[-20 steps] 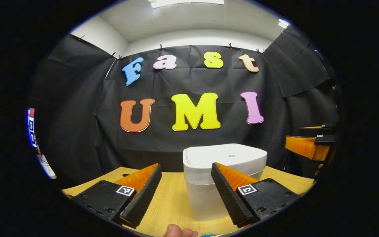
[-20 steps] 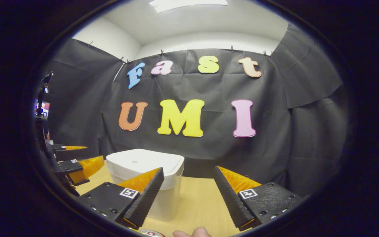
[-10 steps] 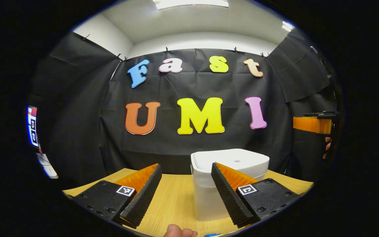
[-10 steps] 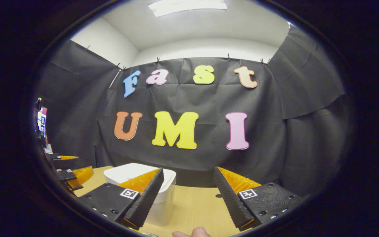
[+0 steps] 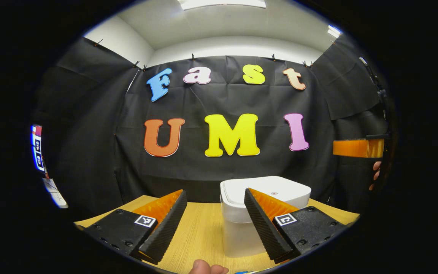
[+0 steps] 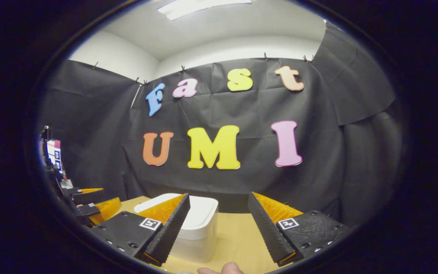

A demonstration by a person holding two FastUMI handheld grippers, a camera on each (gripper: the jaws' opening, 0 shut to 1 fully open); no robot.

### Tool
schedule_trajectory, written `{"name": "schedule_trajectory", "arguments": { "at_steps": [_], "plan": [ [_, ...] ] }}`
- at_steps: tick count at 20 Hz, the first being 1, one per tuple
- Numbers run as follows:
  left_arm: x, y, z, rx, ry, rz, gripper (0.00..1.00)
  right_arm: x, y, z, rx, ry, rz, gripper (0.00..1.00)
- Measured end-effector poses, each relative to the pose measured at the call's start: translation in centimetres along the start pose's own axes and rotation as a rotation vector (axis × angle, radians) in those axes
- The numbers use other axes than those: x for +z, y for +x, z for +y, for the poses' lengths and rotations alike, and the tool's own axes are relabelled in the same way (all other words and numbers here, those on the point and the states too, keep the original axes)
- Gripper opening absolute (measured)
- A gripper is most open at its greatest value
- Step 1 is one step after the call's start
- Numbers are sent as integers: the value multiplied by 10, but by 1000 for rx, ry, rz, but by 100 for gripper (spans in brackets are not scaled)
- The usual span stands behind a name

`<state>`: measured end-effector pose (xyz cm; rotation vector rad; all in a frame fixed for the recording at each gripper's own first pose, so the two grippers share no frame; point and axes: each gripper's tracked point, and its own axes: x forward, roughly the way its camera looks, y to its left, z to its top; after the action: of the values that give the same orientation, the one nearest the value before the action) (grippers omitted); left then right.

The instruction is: Press the lid of the desktop garbage bin to open it, pick up the crumpled paper on the desktop and throw it into the bin, then pick up the pop can on the desktop and drop it into the bin, and finally close the garbage bin lid.

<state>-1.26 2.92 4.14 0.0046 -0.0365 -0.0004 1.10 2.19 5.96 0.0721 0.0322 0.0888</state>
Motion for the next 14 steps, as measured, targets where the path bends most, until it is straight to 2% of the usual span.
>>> {"name": "schedule_trajectory", "arguments": {
  "at_steps": [3,6,8,9,10,12,13,14],
  "plan": [
    [-4,-2,7,5,-8,11,97,-17,15,26,45,-21,44,95],
    [-6,-2,21,25,-11,10,98,-22,33,45,54,-37,54,95],
    [-9,-2,27,35,-16,15,97,-25,42,54,48,-32,57,91],
    [-11,-3,29,36,-21,16,98,-25,46,61,55,-24,55,79],
    [-12,-4,28,35,-27,15,98,-26,49,65,51,-18,56,76],
    [-15,-5,27,25,-45,19,98,-31,56,66,24,-9,66,62],
    [-17,-6,28,23,-49,21,98,-33,60,69,20,-6,73,47],
    [-18,-7,29,22,-48,21,98,-35,62,72,12,-7,79,37]
  ]
}}
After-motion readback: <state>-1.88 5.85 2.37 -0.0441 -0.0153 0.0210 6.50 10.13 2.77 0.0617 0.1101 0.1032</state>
